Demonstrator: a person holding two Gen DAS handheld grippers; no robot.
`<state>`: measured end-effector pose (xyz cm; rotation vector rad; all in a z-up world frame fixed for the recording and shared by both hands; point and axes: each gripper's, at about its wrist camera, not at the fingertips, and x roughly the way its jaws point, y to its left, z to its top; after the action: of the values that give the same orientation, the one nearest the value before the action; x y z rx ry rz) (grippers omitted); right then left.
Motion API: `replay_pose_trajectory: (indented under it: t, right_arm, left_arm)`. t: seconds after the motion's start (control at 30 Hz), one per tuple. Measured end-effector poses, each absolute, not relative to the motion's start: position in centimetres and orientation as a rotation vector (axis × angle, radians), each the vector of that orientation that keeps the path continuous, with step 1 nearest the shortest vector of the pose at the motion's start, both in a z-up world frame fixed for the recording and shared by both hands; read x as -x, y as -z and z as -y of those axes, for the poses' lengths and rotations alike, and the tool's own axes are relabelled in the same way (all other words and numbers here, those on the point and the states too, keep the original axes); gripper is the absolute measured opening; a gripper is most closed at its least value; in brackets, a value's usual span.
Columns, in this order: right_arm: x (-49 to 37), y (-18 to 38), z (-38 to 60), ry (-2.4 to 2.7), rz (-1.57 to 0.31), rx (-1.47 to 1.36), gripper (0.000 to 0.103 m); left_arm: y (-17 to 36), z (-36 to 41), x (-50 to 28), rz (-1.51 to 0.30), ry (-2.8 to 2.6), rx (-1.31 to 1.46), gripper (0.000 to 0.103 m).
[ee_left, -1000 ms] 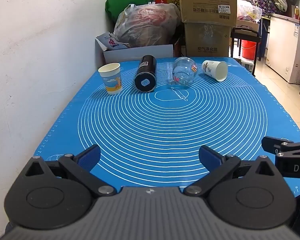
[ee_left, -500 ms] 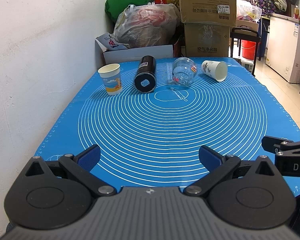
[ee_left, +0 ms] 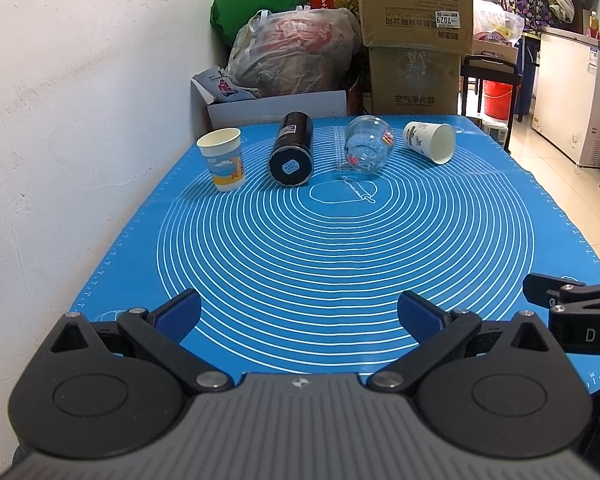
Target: Flip cup upside down
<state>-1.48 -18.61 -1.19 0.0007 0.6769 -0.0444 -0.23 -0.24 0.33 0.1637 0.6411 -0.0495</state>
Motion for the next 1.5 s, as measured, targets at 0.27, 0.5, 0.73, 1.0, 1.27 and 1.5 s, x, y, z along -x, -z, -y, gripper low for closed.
replay_pose_trajectory:
  t: [0.27, 0.5, 0.73, 1.0, 1.27, 1.5]
  right_arm:
    - [1.44, 1.15, 18.63, 0.045, -0.678, -0.001, 0.103]
    - [1.50, 0.98, 18.45, 0.045, -0.678, -0.001, 0.103]
    - [1.45, 1.18, 18.63, 0.044, -0.677, -0.002, 0.103]
    - [1.29, 1.08, 18.74, 0.042, -0.675, -0.001, 0.103]
    - [1.06, 1.21, 18.67, 0.042, -0.675, -0.001, 0.103]
    - [1.50, 1.07, 19.05, 0.042, -0.671, -0.007, 0.103]
  left_arm:
    - [-0.30, 0.21, 0.24, -0.641, 0.052, -0.165, 0.103]
    - [-0.24, 0.30, 0.28, -0.639, 0.054, -0.168, 0.103]
    - [-0.51, 0.68, 0.32, -0.632, 0.053, -0.172, 0.103]
    - [-0.60, 0.68, 0.32, -0.631, 0.052, -0.172, 0.103]
    - [-0.65, 0.47, 0.28, -0.635, 0.045, -0.169, 0.103]
    - [-0.68, 0.46, 0.03, -0.628, 0.043, -0.170, 0.103]
